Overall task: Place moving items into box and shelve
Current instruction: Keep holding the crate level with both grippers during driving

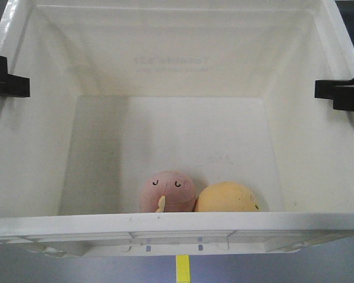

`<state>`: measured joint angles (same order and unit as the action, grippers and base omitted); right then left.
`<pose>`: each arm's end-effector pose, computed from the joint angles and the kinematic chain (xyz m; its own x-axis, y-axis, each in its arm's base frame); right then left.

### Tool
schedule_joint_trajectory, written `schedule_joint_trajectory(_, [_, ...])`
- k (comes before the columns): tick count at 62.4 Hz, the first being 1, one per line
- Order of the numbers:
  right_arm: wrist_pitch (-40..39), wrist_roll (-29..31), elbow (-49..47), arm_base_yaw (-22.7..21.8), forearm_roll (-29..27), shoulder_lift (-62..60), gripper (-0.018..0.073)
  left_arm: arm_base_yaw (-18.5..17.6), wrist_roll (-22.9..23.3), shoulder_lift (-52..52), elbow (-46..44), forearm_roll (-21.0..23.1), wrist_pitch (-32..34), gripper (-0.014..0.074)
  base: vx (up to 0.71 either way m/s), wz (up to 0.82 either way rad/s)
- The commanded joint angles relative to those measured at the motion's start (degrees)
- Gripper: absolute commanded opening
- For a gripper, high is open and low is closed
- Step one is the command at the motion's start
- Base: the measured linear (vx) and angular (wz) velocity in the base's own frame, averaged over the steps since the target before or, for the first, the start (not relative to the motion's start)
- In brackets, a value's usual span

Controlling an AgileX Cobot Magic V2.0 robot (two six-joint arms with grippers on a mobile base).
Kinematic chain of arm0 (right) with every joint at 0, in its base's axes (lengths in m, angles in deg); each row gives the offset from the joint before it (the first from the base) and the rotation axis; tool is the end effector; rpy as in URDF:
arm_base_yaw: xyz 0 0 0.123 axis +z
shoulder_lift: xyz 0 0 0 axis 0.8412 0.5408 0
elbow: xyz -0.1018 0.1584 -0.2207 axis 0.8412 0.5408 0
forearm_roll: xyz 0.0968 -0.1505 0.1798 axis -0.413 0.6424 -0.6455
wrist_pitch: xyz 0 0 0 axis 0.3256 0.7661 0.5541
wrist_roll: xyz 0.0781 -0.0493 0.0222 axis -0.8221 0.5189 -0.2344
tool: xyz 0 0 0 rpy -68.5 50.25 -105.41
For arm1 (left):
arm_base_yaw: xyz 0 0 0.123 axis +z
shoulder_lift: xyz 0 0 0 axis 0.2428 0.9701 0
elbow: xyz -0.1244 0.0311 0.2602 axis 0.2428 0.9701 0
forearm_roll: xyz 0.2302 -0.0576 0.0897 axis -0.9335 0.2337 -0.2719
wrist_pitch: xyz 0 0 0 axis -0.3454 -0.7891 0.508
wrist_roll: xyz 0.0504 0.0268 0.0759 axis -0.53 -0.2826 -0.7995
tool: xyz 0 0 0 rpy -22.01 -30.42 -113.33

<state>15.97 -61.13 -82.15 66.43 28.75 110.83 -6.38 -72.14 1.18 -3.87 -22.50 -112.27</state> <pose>0.1713 0.0503 0.3930 -0.6028 -0.0943 -0.7923 -0.3372 0.9301 0.1459 0.1618 -0.0749 0.4215 -0.7664 -0.1088 -0.6330 0.1692 0.9165 -0.3624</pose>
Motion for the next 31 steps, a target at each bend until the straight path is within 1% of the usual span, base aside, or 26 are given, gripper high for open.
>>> schedule_joint_trajectory(1, [-6.96,1.51,-2.64,-0.04,-1.83,-1.19,-0.0006,-0.15,-0.66,-1.36,-2.98,1.66,8.43,-0.0003,0.01,0.23])
schedule_joint_trajectory(31, [-6.96,1.51,-2.64,-0.04,-1.83,-1.19,-0.0006,-0.15,-0.66,-1.36,-2.98,1.66,8.43,-0.0003,0.07,0.1])
